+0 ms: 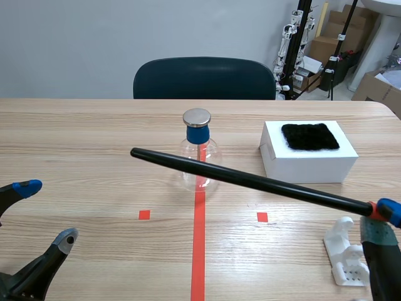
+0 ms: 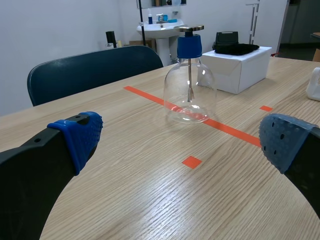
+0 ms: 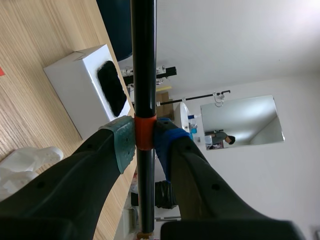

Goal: Do the electroscope experiment. hold the rod still at the electroscope

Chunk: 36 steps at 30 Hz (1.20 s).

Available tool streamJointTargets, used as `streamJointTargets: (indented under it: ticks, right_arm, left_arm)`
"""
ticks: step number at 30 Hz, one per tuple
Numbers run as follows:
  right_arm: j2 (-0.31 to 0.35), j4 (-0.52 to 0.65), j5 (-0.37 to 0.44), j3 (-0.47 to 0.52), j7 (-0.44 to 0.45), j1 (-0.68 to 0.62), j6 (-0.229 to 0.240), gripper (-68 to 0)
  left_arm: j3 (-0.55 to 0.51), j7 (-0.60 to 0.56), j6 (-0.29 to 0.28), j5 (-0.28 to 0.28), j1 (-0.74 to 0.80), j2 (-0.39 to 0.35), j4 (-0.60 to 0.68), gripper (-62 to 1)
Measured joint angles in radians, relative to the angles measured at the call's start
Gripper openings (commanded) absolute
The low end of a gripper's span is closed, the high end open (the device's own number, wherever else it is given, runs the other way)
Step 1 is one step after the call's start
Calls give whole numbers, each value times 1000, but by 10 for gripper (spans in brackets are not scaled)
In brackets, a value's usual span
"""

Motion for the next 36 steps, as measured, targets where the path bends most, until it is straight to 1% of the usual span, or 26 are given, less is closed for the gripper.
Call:
streamJointTargets:
  ticks: [36]
  right_arm:
    - [0, 0, 0, 0, -18, 0, 0, -624]
  left_arm:
    - [0, 0, 0, 0, 0, 0, 0, 14]
